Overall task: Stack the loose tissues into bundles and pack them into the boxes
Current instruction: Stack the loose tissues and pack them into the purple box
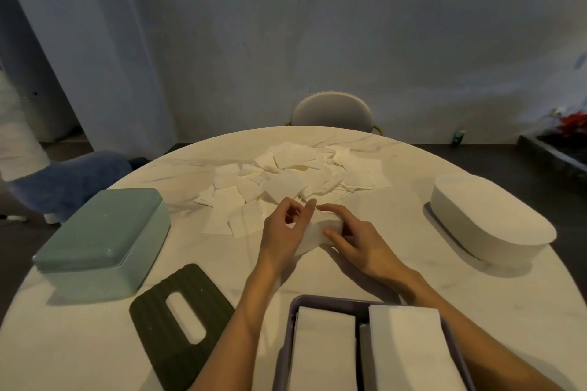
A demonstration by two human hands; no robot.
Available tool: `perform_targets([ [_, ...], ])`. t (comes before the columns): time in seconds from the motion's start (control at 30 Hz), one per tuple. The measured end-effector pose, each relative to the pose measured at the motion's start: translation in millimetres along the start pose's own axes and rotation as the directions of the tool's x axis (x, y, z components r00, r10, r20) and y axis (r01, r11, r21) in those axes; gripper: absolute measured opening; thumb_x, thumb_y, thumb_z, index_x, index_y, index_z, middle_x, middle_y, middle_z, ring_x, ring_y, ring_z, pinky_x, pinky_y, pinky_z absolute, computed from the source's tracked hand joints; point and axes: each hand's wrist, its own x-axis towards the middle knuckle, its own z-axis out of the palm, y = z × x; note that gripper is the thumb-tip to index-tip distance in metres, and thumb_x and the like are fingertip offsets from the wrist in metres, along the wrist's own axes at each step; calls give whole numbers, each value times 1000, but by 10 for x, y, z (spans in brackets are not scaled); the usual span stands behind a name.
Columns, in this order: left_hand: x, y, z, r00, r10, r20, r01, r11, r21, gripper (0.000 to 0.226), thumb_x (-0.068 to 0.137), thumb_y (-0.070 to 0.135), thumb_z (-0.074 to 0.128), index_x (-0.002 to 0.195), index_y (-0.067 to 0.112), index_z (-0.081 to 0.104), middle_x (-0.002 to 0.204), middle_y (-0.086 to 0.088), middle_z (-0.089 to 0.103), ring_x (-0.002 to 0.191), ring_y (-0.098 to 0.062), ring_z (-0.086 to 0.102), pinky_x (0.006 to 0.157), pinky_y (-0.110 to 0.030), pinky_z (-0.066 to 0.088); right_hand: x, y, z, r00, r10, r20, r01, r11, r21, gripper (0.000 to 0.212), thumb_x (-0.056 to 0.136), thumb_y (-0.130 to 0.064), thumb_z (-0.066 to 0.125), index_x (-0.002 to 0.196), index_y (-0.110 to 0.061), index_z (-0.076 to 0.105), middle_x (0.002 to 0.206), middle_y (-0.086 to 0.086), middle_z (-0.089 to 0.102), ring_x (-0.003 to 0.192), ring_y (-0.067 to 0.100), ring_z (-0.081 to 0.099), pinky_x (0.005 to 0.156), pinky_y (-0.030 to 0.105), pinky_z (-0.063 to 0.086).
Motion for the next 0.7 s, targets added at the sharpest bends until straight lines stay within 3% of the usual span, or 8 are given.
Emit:
perform_targets([
  [0.13, 13, -59, -232, 966, 64, 249, -129, 959, 252, 27, 84, 41, 83, 101, 30, 64, 95, 18, 63, 88, -4, 59, 75, -17, 53, -6, -64, -163, 1000, 7, -21, -9, 998, -59, 34, 100, -38, 58, 134, -39, 55, 122, -19, 66, 105, 5, 66, 93, 21, 56],
  [0.2, -2, -34, -346, 953, 137, 270, -207, 946, 251, 20, 86, 27, 83, 100, 23, 71, 93, 15, 68, 84, -5, 61, 71, -16, 51, 5, -131, -245, 999, 26, -29, -27, 999, -42, 26, 99, -32, 62, 125, -33, 62, 113, -17, 69, 99, 4, 69, 87, 23, 58],
  [0.3, -110, 212, -471, 953, 205, 223, -255, 941, 222, 18, 86, 26, 82, 100, 18, 73, 92, 13, 69, 86, -1, 63, 72, -14, 49, -50, -422, -407, 992, 124, 2, -123, 982, 143, 26, 96, -28, 67, 121, -20, 67, 110, -6, 72, 99, 15, 71, 80, 29, 62],
  [0.43, -444, 723, -588, 969, 74, 234, -105, 987, 121, 29, 88, 35, 80, 110, 21, 67, 103, 6, 70, 92, -10, 68, 73, -21, 59, -144, -928, -738, 963, 232, 134, -260, 930, 259, 29, 85, -39, 71, 112, -27, 68, 97, -15, 74, 96, 15, 71, 80, 22, 58],
  [0.5, -678, 955, -681, 964, -28, 265, 7, 997, 78, 34, 86, 37, 81, 112, 25, 63, 97, 8, 75, 89, -10, 72, 68, -17, 58, -184, -1123, -828, 953, 250, 172, -284, 935, 214, 33, 82, -45, 72, 109, -26, 72, 94, -14, 74, 92, 15, 69, 80, 21, 57],
  [0.6, -989, 1181, -783, 947, -95, 308, 40, 983, 178, 39, 82, 46, 82, 110, 31, 60, 85, 14, 77, 80, -2, 71, 66, -12, 50, -224, -1373, -882, 928, 277, 248, -311, 944, 111, 31, 85, -44, 74, 108, -24, 75, 97, -7, 74, 86, 12, 67, 76, 18, 57],
  [0.7, -1256, 1281, -856, 941, -146, 306, 66, 964, 259, 44, 79, 48, 84, 110, 31, 59, 94, 12, 73, 82, -7, 71, 70, -19, 54, -303, -1564, -872, 889, 317, 331, -325, 945, -32, 30, 85, -47, 73, 106, -26, 75, 101, -5, 75, 91, 14, 68, 77, 17, 58],
])
